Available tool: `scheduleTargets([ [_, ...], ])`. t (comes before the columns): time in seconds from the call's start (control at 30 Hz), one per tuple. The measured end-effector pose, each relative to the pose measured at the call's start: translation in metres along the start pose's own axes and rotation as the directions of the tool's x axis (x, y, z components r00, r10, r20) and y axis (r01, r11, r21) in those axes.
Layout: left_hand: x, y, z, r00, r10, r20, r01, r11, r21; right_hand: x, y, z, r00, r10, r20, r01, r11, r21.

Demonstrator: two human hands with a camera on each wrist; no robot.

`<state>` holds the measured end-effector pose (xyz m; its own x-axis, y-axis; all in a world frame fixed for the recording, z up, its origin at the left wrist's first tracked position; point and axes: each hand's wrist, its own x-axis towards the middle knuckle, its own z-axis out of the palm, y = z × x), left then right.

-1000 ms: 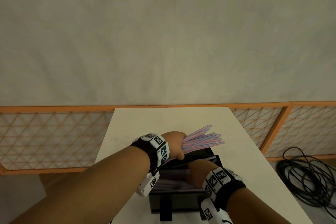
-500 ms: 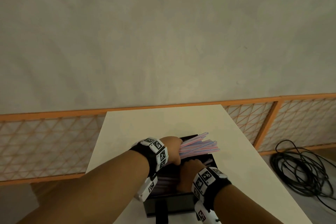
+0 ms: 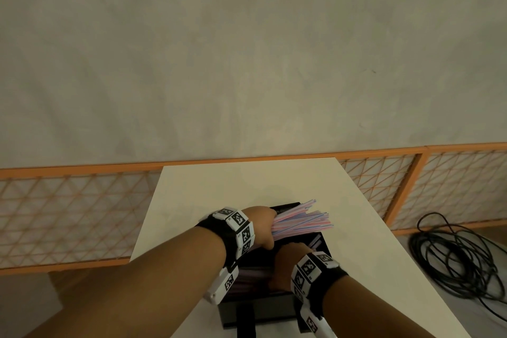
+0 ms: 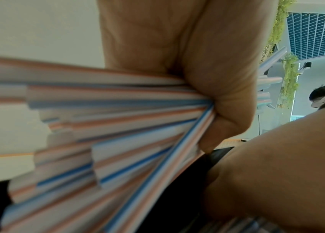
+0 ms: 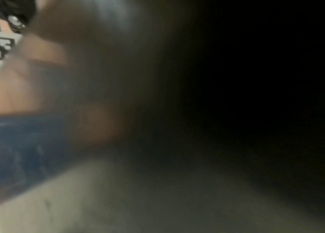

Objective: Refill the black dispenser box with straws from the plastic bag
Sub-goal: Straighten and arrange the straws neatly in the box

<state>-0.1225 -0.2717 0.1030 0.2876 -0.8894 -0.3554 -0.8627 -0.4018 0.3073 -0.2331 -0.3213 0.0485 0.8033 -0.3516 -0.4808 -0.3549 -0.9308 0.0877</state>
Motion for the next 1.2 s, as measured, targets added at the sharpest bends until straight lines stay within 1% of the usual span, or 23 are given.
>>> scheduleTargets([
  [0.1, -0.001, 0.0, 0.0, 1.0, -0.003, -0.004, 0.003, 1.0, -0.005, 0.002, 0.001, -0.002, 1.0, -0.008, 0.027, 0.009, 1.0, -0.027],
  [0.2, -0.002, -0.001, -0.002, 1.0, -0.004, -0.01, 0.003, 1.0, -0.017, 0.005, 0.003, -0.001, 1.0, 0.0, 0.019, 0.001, 0.999, -0.035],
  [0.3, -0.002, -0.003, -0.004, 1.0, -0.01, -0.02, 0.009, 0.999, -0.041, 0.011, 0.003, 0.001, 1.0, 0.018, -0.012, -0.018, 1.0, 0.021],
  [0.4, -0.002, -0.005, -0.005, 1.0, -0.011, -0.021, 0.01, 0.998, -0.054, 0.015, 0.006, 0.003, 0.999, 0.032, -0.013, -0.031, 0.997, 0.076],
  [0.47, -0.001, -0.005, -0.005, 1.0, -0.01, -0.023, 0.008, 0.998, -0.062, 0.016, 0.009, 0.005, 0.999, 0.022, -0.035, -0.018, 0.993, 0.12],
  [0.57, -0.002, -0.005, -0.006, 1.0, -0.004, -0.027, 0.002, 0.998, -0.056, 0.015, 0.009, 0.006, 0.998, -0.012, -0.058, 0.02, 0.991, 0.134],
  [0.67, -0.002, -0.004, -0.007, 0.999, 0.009, -0.031, -0.011, 0.999, -0.047, 0.012, 0.009, 0.0, 0.994, -0.049, -0.103, 0.071, 0.971, 0.23],
  [0.73, -0.002, -0.004, -0.008, 0.999, 0.022, -0.039, -0.024, 0.999, -0.045, 0.011, 0.009, -0.005, 0.99, -0.074, -0.117, 0.102, 0.961, 0.258],
  [0.87, -0.002, -0.005, -0.011, 0.998, 0.028, -0.054, -0.03, 0.999, -0.045, 0.008, 0.007, -0.01, 0.975, -0.148, -0.163, 0.187, 0.948, 0.258],
  [0.97, -0.003, -0.007, -0.012, 0.998, 0.031, -0.056, -0.033, 0.999, -0.039, 0.004, 0.011, -0.009, 0.96, -0.222, -0.173, 0.256, 0.943, 0.213],
  [1.03, -0.003, -0.008, -0.013, 0.998, 0.029, -0.057, -0.032, 0.999, -0.044, 0.001, 0.011, -0.007, 0.941, -0.241, -0.236, 0.283, 0.945, 0.165],
  [1.1, -0.003, -0.01, -0.013, 0.998, 0.02, -0.058, -0.023, 0.998, -0.055, -0.001, 0.011, 0.0, 0.934, -0.248, -0.258, 0.268, 0.962, 0.047],
  [1.13, -0.003, -0.011, -0.013, 0.998, 0.015, -0.057, -0.018, 0.998, -0.059, -0.002, 0.009, 0.004, 0.943, -0.233, -0.239, 0.24, 0.971, 0.0],
  [1.17, -0.003, -0.012, -0.013, 0.998, 0.011, -0.057, -0.014, 0.998, -0.061, -0.003, 0.008, 0.007, 0.951, -0.213, -0.223, 0.217, 0.976, -0.007],
  [1.2, -0.002, -0.012, -0.012, 0.998, 0.008, -0.059, -0.012, 0.998, -0.063, -0.004, 0.007, 0.008, 0.962, -0.191, -0.195, 0.199, 0.98, 0.023],
])
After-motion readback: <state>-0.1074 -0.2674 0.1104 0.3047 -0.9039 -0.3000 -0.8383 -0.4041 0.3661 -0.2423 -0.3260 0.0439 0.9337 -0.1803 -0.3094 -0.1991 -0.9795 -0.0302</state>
